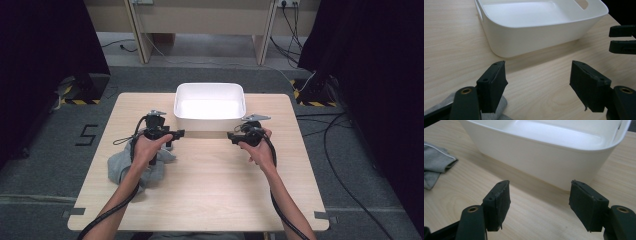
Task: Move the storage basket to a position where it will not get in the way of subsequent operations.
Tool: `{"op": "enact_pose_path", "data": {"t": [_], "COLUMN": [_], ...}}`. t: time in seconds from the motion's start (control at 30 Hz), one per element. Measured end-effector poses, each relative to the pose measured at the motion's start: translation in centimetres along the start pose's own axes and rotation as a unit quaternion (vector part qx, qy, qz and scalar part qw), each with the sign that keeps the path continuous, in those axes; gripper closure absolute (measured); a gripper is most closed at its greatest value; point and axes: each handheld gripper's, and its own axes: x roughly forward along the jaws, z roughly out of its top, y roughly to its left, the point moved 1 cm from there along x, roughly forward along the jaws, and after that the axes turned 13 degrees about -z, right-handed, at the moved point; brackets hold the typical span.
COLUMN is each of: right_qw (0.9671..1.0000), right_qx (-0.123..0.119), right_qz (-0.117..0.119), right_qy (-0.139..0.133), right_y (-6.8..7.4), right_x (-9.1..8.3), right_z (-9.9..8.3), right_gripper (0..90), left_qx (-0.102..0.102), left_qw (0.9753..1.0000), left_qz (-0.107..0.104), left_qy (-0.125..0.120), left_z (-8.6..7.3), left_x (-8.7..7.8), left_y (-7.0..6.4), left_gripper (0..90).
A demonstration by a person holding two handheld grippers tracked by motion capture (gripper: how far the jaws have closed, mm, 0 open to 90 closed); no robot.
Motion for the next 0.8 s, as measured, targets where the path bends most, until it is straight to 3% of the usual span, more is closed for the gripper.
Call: {"op": "enact_pose_path", "data": {"t": [0.17, 0.3, 0.8], "right_qw": [0.9999, 0.9996, 0.9985], "right_qx": [-0.007, -0.013, -0.032], "right_qz": [0.012, 0.024, 0.044], "right_qy": [-0.005, -0.008, 0.003], "right_y": [1.0, 1.7, 3.2], "right_x": [-0.4, -0.8, -1.9], "right_z": [-0.2, -0.6, -2.7], "right_gripper": [33.4, 33.2, 32.9], "left_qx": [0.009, 0.021, 0.047], "left_qw": [0.9998, 0.9994, 0.9981], "left_qz": [-0.015, -0.029, -0.038], "left_qy": [-0.011, -0.005, -0.012], "left_z": [-0.7, -2.0, -5.9], "left_x": [-1.4, -2.3, -5.6], "left_y": [-1.0, -1.6, -3.0], "left_gripper": [27.2, 26.4, 26.3]}}
